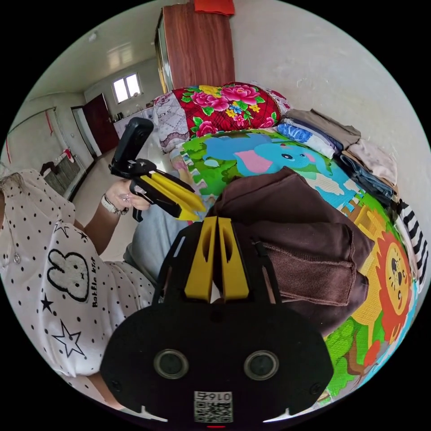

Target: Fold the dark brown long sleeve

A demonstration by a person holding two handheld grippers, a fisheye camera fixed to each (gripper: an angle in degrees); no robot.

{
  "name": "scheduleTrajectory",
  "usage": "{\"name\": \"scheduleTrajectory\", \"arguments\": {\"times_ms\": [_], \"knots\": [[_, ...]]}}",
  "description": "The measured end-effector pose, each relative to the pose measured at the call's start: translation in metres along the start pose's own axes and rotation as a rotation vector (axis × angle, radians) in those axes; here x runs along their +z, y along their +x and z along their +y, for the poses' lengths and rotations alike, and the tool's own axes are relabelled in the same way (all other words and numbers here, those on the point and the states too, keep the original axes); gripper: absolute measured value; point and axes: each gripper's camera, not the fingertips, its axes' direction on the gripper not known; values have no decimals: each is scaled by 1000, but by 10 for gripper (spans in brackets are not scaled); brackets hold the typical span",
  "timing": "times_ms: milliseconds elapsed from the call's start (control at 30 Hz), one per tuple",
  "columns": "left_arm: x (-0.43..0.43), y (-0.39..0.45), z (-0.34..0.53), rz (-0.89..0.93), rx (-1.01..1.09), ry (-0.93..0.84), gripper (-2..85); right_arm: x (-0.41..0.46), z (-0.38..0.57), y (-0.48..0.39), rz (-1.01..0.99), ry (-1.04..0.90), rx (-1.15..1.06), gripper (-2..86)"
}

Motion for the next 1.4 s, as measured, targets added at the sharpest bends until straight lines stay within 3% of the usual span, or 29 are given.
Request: {"name": "scheduleTrajectory", "arguments": {"times_ms": [267,600,933,1233,1400], "knots": [[-2,18,-14,32,70,123,75,-26,1,21,-70,86,39,-2],[-4,29,-28,19,153,142,1,-50,1,33,-68,112,64,-2],[-25,28,-28,32,152,153,-8,-87,14,76,-71,208,280,0],[-24,45,-51,-10,210,133,-9,-81,-22,21,-56,86,38,54],[-37,38,-83,-94,177,163,-10,-67,-52,-7,28,6,-79,12]]}}
